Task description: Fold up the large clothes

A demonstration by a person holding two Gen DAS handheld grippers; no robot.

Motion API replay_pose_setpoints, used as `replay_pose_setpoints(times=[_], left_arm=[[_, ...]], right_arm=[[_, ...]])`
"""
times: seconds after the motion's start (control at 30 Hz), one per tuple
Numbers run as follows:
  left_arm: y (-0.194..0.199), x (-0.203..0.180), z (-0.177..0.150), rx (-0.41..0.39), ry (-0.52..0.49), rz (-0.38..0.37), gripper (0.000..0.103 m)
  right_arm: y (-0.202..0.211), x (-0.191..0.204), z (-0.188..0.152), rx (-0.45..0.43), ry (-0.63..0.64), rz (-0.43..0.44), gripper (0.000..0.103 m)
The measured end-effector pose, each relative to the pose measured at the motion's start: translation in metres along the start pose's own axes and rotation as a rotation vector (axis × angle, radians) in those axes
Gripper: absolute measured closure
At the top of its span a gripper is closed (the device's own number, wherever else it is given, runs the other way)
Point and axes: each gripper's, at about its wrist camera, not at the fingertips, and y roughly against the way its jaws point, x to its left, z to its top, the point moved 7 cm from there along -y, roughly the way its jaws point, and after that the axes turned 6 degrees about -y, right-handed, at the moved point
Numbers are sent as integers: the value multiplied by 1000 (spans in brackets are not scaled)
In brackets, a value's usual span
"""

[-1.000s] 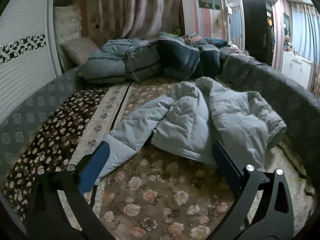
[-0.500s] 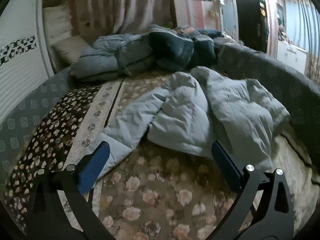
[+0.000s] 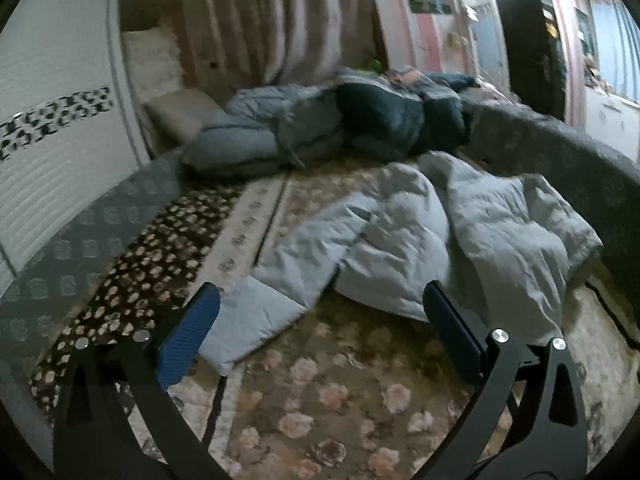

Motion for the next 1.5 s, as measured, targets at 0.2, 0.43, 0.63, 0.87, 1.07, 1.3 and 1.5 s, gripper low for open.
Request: replay_pose_setpoints(times=[0.2, 0.43, 0.63, 0.87, 1.07, 1.3, 1.5], left_arm=[[-19, 3, -8, 61, 127, -5, 3], [-30, -17, -5, 54, 71, -31, 3], [-35, -25, -4, 39, 48, -58, 3], [-43, -17, -5, 53, 67, -47, 3], [-51, -14, -6, 62, 71, -53, 3], [-87, -23, -9, 99, 40, -79, 3], [-151, -44, -24, 179, -16, -115, 3]], right_arm=[[-4, -12, -6, 38, 7, -13, 2], [-12, -25, -9, 70, -10, -39, 2], [-18, -24, -9, 85, -8, -43, 2], [-21, -14, -12, 86, 9, -32, 2], [-26, -11, -18, 105, 29, -39, 2], [-57, -28, -33, 174, 43, -103, 2], [-117, -41, -55, 280, 74, -170, 2]])
